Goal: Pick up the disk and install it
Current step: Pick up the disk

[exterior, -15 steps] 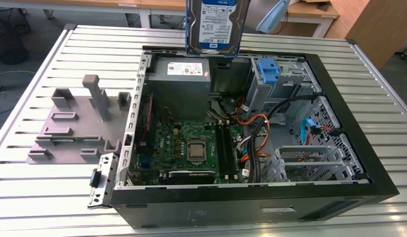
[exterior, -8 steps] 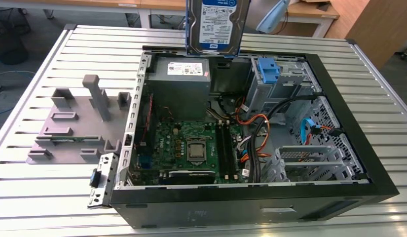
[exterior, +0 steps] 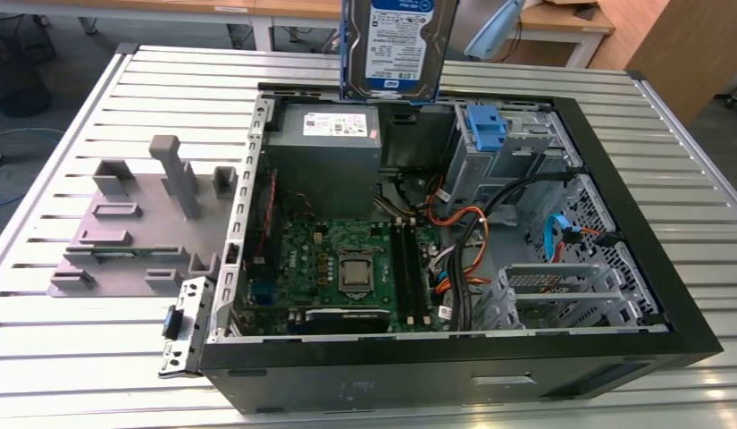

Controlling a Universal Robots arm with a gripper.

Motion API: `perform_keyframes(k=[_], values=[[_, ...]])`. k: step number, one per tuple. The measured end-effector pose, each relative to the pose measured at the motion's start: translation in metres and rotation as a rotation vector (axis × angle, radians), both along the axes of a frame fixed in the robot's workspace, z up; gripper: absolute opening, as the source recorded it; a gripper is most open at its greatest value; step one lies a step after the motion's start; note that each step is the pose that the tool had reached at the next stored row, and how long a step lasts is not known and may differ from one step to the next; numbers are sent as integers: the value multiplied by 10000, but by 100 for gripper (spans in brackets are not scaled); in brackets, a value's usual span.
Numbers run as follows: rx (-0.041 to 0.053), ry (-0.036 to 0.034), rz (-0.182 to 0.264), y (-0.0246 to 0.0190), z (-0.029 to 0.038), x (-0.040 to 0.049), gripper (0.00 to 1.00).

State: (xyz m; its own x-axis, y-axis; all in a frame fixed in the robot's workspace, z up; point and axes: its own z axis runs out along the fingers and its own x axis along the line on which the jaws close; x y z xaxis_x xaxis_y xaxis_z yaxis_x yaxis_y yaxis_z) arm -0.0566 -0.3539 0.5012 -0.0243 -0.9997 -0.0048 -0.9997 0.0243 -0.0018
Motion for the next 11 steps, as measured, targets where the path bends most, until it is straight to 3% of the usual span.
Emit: perform_keyframes(k=[5, 11], values=[[0, 0, 0, -31, -3, 16, 35], [0, 0, 0, -132, -6, 16, 35]])
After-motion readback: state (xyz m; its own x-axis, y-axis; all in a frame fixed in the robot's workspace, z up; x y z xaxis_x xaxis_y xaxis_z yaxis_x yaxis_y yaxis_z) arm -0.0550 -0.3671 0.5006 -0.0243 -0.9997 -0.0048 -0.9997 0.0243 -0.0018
